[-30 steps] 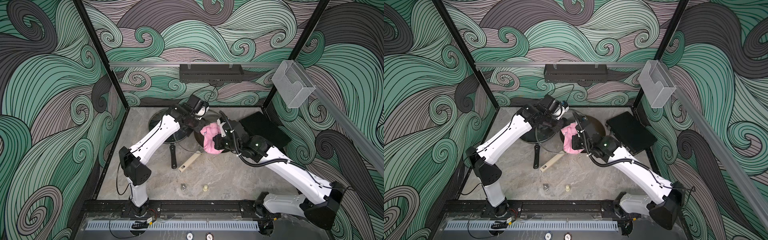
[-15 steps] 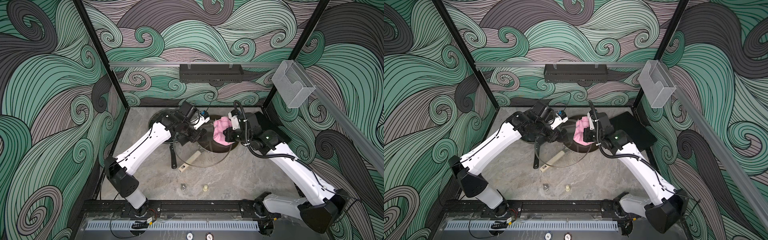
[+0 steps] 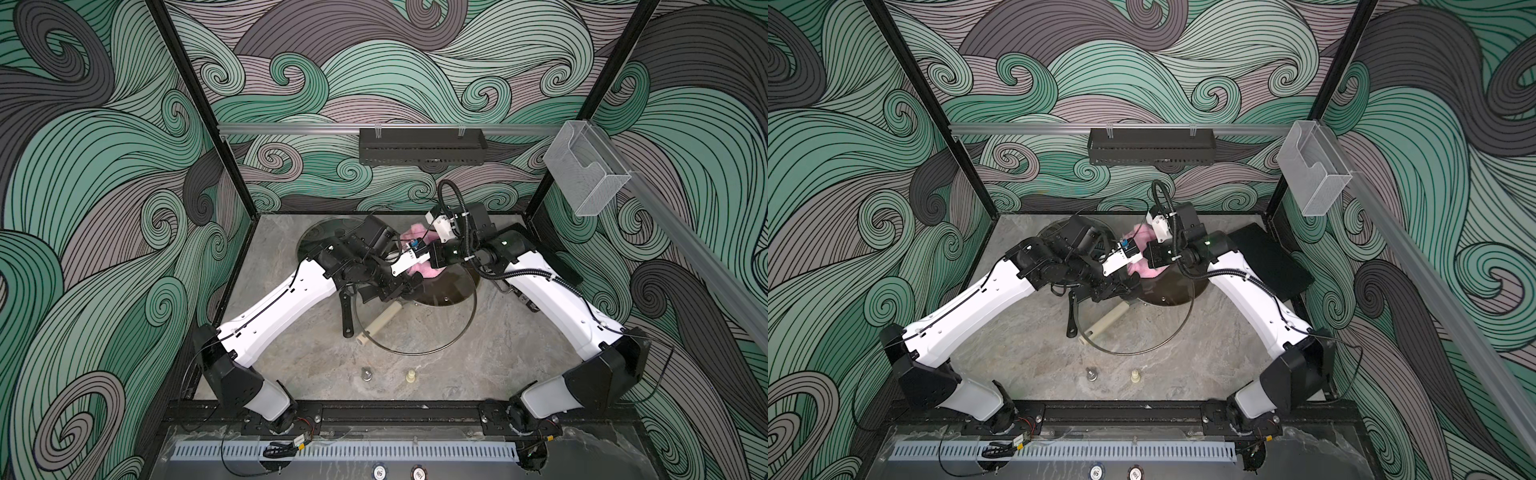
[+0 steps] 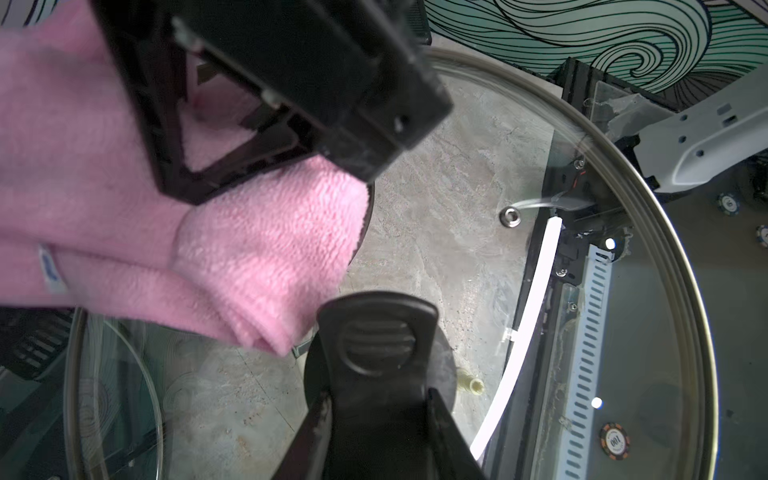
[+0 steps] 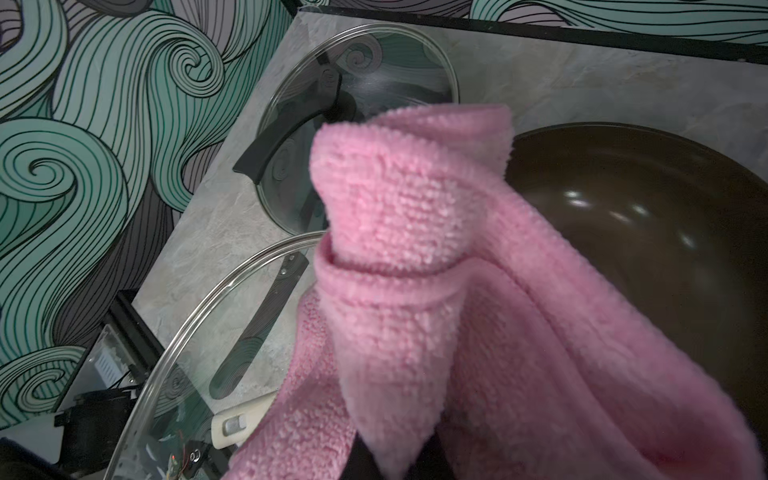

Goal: Wipe the pot lid with a cloth
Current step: Wipe the pot lid.

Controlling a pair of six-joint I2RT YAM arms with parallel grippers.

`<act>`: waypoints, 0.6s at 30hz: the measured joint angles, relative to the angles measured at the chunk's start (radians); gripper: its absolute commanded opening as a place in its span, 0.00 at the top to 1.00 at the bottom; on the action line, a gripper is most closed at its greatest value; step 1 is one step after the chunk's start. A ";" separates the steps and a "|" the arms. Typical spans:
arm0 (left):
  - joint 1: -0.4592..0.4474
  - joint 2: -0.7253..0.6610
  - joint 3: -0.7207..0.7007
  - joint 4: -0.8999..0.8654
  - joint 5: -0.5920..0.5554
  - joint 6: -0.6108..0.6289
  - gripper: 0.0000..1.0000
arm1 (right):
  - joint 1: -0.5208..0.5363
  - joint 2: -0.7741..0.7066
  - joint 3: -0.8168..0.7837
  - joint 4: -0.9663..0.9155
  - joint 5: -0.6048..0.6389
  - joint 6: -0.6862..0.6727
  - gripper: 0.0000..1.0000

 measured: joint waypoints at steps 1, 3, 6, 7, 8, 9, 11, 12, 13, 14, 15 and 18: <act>-0.006 0.000 0.000 0.002 -0.012 0.009 1.00 | 0.002 0.013 0.014 -0.001 -0.023 -0.008 1.00; -0.021 0.000 0.000 0.009 -0.037 0.028 1.00 | 0.011 0.037 0.036 -0.003 -0.061 -0.027 1.00; -0.041 0.000 0.000 0.018 -0.067 0.056 1.00 | 0.035 0.068 0.068 -0.016 -0.115 -0.061 1.00; -0.047 0.000 0.000 0.020 -0.075 0.066 1.00 | 0.043 0.079 0.079 -0.021 -0.138 -0.072 1.00; -0.050 0.001 0.000 0.021 -0.080 0.074 1.00 | 0.051 0.090 0.089 -0.028 -0.163 -0.087 1.00; -0.053 0.001 0.000 0.023 -0.084 0.081 1.00 | 0.058 0.099 0.097 -0.034 -0.187 -0.100 1.00; -0.055 0.003 0.000 0.024 -0.089 0.096 1.00 | 0.072 0.114 0.111 -0.052 -0.233 -0.132 1.00; -0.056 0.003 0.000 0.024 -0.091 0.103 1.00 | 0.078 0.119 0.117 -0.061 -0.248 -0.146 1.00; -0.060 0.004 0.000 0.024 -0.093 0.109 1.00 | 0.085 0.125 0.127 -0.076 -0.265 -0.166 1.00; -0.061 0.005 0.000 0.025 -0.094 0.114 1.00 | 0.091 0.130 0.135 -0.087 -0.276 -0.183 1.00; -0.063 0.007 0.000 0.027 -0.096 0.120 1.00 | 0.096 0.137 0.145 -0.101 -0.288 -0.198 1.00; -0.069 0.009 0.000 0.026 -0.103 0.132 1.00 | 0.104 0.154 0.173 -0.140 -0.316 -0.248 1.00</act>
